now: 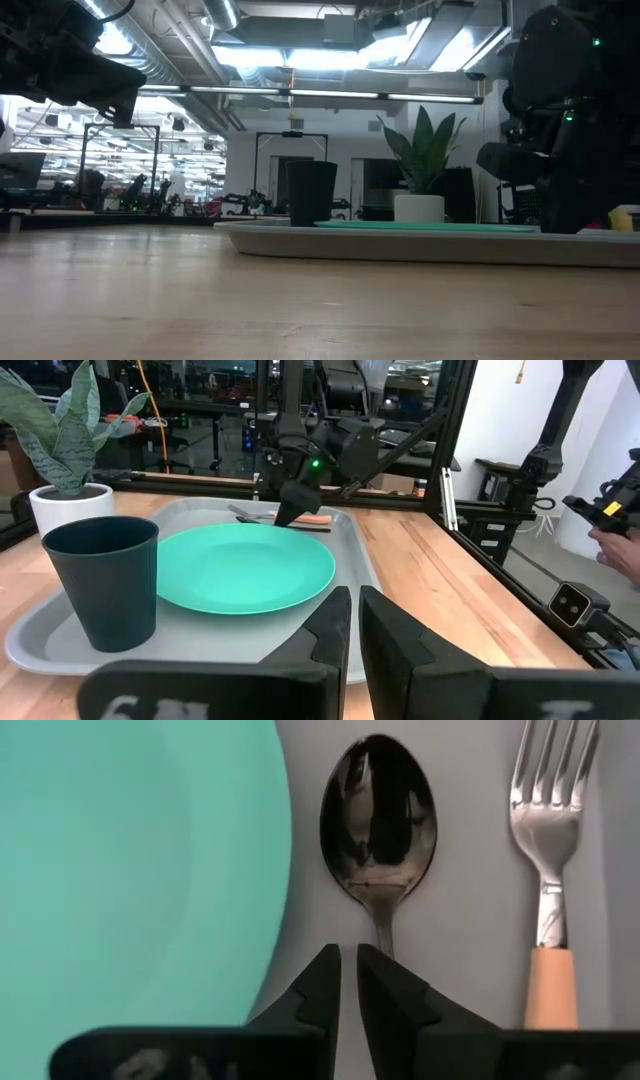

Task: Pick and place plate/cup/fork/spoon on tray
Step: Put the black spoon on the grey tray to the right of the blue plate

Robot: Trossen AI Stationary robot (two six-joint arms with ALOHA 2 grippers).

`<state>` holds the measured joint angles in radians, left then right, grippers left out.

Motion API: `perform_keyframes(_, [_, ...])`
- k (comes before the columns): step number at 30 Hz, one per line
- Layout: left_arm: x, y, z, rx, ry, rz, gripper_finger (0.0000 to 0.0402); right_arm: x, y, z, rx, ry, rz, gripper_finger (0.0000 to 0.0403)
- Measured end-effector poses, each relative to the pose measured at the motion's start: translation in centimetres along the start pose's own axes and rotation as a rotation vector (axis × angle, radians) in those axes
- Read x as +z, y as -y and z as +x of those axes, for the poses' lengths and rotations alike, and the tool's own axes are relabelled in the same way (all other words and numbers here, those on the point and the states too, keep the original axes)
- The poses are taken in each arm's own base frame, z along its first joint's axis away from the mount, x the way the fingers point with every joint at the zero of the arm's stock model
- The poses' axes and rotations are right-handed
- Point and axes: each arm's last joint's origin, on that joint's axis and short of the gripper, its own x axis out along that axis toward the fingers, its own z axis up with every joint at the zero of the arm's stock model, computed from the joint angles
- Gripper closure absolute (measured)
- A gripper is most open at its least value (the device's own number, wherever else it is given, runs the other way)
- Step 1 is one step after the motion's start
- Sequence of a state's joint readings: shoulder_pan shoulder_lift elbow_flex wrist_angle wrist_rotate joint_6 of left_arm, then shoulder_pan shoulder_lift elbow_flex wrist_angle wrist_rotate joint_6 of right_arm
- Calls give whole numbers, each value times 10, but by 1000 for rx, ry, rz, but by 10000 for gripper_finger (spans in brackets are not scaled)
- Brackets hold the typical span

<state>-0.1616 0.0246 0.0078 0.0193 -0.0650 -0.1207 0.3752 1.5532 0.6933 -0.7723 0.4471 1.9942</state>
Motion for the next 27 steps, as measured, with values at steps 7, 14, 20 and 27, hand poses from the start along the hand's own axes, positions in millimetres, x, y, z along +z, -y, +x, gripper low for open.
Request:
perform_keyframes(7, [0,0,0,0,0,0,382,2,3,0,-28,18,-14,359])
perform_keyframes(14, [0,0,0,0,0,0,382,2,5,0,-44,26,-22,359])
perform_keyframes(20, [0,0,0,0,0,0,382,3,6,0,-57,31,-14,359])
perform_keyframes(27, [0,0,0,0,0,0,382,4,8,0,-73,39,-17,359])
